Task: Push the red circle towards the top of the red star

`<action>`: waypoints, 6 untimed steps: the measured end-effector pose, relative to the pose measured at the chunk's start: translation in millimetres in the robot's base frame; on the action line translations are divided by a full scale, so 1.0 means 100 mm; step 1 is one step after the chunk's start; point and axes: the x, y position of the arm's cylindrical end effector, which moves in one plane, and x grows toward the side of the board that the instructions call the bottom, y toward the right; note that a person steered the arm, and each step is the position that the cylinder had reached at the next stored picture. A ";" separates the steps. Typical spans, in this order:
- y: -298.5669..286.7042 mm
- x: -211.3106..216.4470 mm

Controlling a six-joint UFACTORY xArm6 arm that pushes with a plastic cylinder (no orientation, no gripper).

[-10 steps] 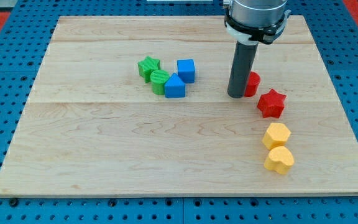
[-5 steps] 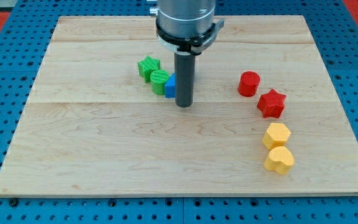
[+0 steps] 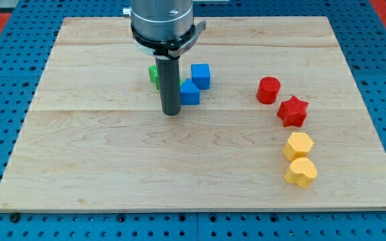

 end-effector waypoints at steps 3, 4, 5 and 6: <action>-0.17 0.00; -0.17 0.03; 0.51 0.00; 1.00 -0.14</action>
